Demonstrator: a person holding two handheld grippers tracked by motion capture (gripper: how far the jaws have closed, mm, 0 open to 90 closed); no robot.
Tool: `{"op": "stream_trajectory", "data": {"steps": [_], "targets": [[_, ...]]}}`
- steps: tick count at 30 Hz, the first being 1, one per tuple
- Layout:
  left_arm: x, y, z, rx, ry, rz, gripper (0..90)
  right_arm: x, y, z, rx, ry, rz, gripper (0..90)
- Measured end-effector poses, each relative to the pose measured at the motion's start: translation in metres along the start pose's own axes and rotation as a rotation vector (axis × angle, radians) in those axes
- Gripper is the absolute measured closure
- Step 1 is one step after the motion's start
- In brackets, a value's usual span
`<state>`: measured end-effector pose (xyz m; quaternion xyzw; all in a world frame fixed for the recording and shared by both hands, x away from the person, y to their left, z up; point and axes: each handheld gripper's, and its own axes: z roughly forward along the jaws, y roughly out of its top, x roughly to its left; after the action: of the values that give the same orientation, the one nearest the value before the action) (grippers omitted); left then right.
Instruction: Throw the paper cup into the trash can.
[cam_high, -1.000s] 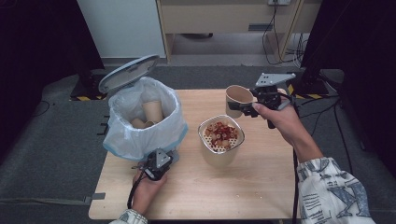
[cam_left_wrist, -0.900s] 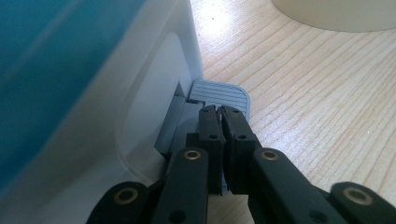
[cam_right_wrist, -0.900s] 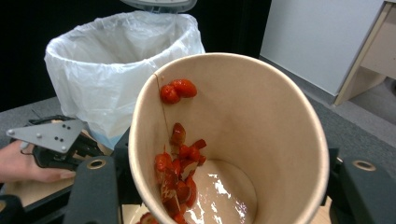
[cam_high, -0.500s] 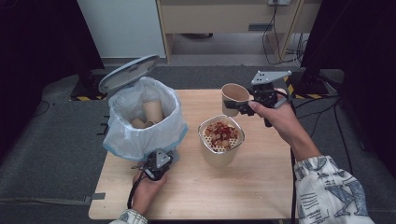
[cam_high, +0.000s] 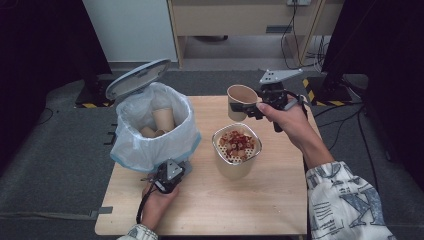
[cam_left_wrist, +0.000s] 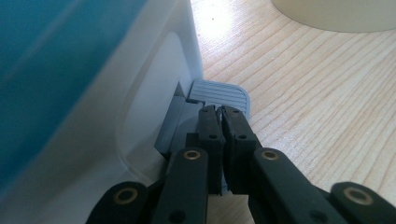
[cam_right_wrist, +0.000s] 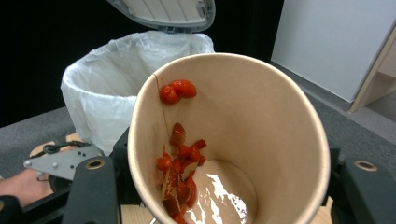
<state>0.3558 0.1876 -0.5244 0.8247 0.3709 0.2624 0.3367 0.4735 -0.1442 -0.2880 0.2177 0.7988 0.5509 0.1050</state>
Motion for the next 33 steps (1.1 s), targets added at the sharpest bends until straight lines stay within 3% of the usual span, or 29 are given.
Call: {"op": "stream_trajectory", "data": {"steps": [7, 15, 22, 33], "targets": [[0.000, 0.000, 0.000, -0.002, 0.001, 0.002, 86.1, 0.005, 0.011, 0.012, -0.001, 0.018, -0.005, 35.3], [0.000, 0.000, 0.000, -0.002, 0.000, -0.001, 85.9, 0.002, 0.017, 0.024, 0.000, 0.038, 0.021, 35.2], [0.000, 0.000, 0.000, -0.003, 0.000, -0.001, 85.7, 0.001, 0.024, 0.036, 0.001, 0.043, 0.013, 34.8], [0.000, 0.000, 0.000, -0.004, -0.002, -0.002, 85.4, 0.011, 0.036, 0.059, 0.007, 0.061, -0.005, 34.7]]}}
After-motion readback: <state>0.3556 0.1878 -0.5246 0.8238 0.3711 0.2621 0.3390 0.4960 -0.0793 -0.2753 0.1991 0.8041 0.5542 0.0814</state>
